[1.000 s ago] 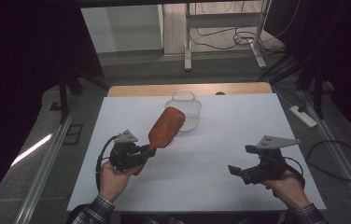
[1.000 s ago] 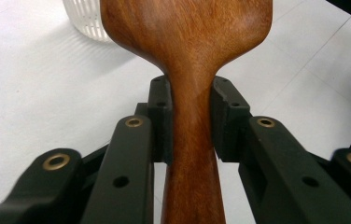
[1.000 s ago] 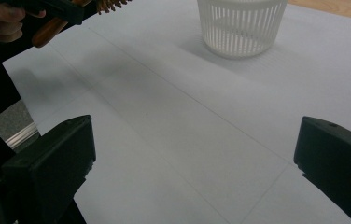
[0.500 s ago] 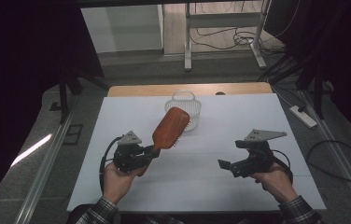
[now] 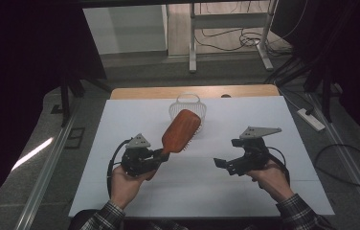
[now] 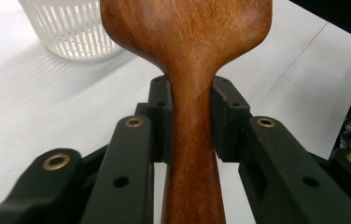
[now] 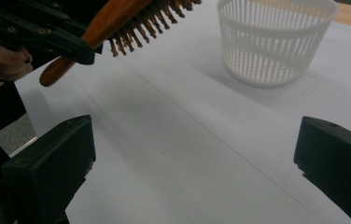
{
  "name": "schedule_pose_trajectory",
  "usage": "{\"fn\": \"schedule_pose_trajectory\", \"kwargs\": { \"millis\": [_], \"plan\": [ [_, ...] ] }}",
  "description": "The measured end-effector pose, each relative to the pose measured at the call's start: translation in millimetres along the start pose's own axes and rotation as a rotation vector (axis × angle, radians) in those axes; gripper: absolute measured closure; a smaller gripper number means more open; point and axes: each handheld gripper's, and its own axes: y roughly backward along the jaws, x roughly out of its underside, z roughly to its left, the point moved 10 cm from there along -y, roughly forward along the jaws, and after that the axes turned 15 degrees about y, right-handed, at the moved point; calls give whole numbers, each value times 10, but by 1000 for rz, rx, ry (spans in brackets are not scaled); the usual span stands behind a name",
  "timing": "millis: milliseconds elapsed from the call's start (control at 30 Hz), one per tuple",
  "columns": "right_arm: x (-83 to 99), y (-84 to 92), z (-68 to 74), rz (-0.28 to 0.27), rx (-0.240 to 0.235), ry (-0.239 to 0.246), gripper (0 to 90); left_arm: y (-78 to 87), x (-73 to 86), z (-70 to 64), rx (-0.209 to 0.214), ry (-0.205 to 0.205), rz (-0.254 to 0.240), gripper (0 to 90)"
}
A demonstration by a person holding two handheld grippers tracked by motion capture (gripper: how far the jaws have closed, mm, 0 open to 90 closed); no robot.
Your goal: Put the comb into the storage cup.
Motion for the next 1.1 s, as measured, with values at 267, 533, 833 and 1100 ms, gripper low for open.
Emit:
{"fn": "schedule_pose_trajectory", "kwargs": {
  "millis": [267, 533, 833, 1100],
  "plan": [
    [-104, -122, 43, 3, -15, 20, 0, -62, 7, -67, 9, -13, 7, 721],
    [-177, -211, 42, -3, -27, 4, 0, -103, 2, -135, 30, -22, 2, 721],
    [-246, -272, 19, -9, -35, -24, 0, -144, 7, -201, 46, -32, 3, 721],
    [-331, -348, 19, -8, -43, -62, 0, -164, -2, -252, 53, -36, -7, 720]
  ]
}}
